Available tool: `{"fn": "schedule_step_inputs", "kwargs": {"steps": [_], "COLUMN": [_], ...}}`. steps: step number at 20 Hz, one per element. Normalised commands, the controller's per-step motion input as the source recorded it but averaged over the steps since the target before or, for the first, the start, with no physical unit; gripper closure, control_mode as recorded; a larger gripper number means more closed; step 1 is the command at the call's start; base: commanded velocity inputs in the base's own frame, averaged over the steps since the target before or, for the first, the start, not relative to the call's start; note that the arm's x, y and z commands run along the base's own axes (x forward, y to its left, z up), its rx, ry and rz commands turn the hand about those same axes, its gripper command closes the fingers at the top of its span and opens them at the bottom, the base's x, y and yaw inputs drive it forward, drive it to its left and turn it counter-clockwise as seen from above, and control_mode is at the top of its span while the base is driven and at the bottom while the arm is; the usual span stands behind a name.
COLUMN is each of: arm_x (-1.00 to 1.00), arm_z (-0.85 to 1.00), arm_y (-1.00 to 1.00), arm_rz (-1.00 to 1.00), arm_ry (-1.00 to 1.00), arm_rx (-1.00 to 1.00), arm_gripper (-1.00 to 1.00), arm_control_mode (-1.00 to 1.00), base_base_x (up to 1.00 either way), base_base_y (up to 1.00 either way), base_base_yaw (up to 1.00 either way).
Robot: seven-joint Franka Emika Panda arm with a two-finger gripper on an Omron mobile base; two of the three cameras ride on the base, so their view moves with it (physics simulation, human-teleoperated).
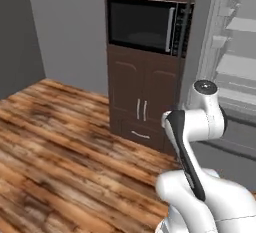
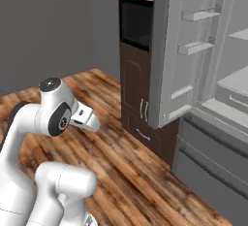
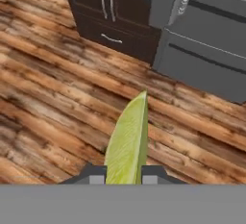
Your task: Take the lemon wedge from the fridge and place it on the plate with fish on the dining counter.
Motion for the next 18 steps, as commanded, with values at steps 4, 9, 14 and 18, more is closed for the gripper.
{"fn": "schedule_step_inputs", "kwargs": {"steps": [4,9,14,18], "arm_x": [0.00,0.00,0.00,0.00], "arm_z": [0.00,0.00,0.00,0.00], "arm_y": [0.00,0.00,0.00,0.00], "arm_rz": [0.00,0.00,0.00,0.00], "arm_ry": [0.00,0.00,0.00,0.00], "arm_rx": [0.00,0.00,0.00,0.00], "arm_gripper": [1.00,1.00,1.00,1.00], "arm_control_mode": [1.00,1.00,1.00,1.00], "base_base_x": [-0.09,0.00,-0.02,-0.08], "base_base_y": [0.00,0.00,0.00,-0.13], "base_base_yaw": [0.97,1.00,0.99,0.84]}}
